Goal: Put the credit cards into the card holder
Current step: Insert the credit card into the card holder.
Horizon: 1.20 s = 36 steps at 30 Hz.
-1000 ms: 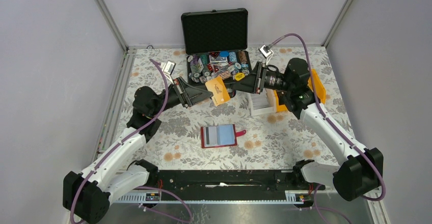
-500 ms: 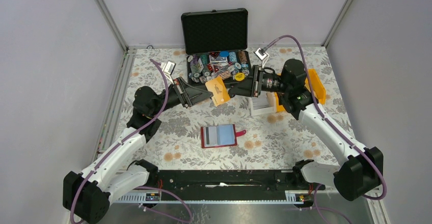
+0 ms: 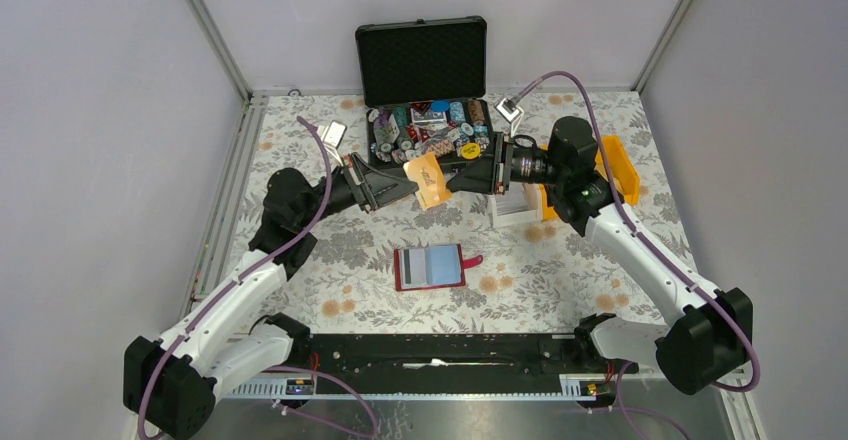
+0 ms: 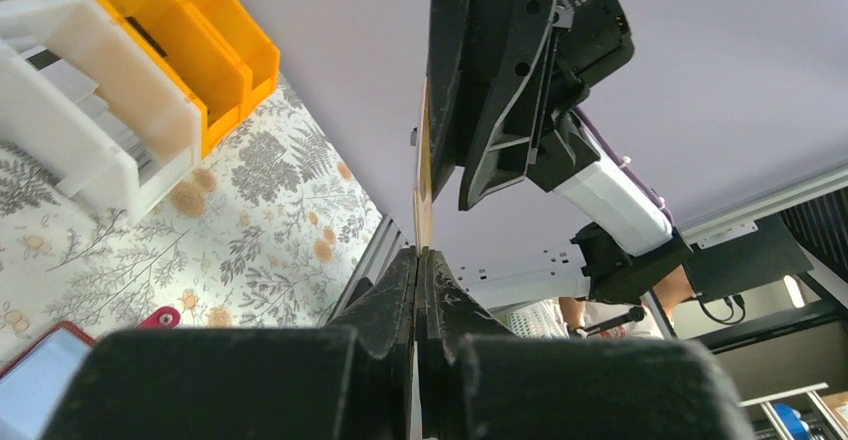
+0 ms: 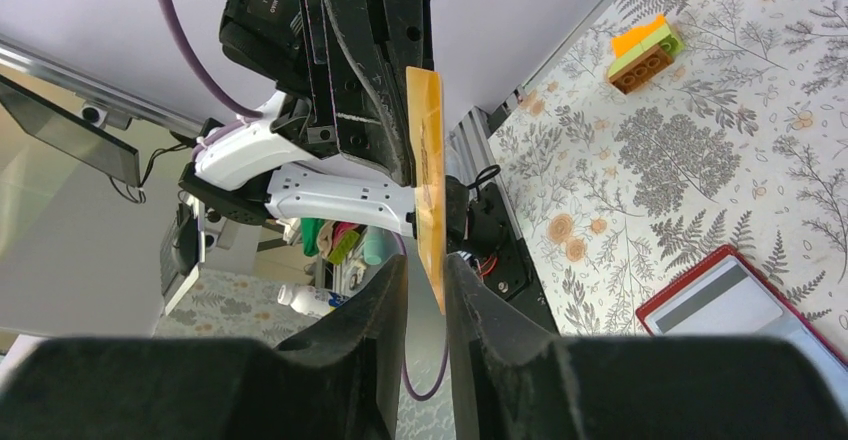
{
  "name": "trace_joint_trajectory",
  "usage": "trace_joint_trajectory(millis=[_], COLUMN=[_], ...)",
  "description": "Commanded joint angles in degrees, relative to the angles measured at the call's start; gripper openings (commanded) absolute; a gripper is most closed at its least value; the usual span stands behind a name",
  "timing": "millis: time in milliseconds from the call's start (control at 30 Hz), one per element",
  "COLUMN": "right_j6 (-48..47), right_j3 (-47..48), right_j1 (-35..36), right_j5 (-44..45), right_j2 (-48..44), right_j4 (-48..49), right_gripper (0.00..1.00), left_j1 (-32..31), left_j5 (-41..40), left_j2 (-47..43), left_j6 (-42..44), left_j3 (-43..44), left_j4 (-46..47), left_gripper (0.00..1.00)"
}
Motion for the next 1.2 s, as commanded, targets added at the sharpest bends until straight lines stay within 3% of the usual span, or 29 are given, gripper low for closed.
trace_joint_trajectory(millis=[0,467,633,833,1167], right_j6=[-2.59,-3.07,-9.33,-9.34,-7.69], right_j3=[3.19,2.98,5.36,5.04,4.87], right_j1=[0.64,1.35,1.36,1.43,2.18], right_j5=[0.61,0.97,7.91,7.47,3.93], right_j2=[-0.94,0.19,1.07,1.35,1.17], right_j4=[-1.64,-1.90,-12.74,-12.80,-10.14], right_gripper=[0.27,0.26,0.30,0.33,0.28], left_j1=[0.29,0.25,0.25,0.25,0.25], left_j5=[-2.81,-2.62,-2.32,-2.42,-2.36], left_j2=[-0.78,0.53,0.21,0.04,0.37], left_j6=[2.46,2.01,1.44,1.65,1.55], left_j3=[1.78,1.67,1.15,1.19,1.15], left_j4=[-3.02,-3.23,-1.73,-1.90,-1.88], left_gripper=[0.00,0.00,0.00,0.00,0.00])
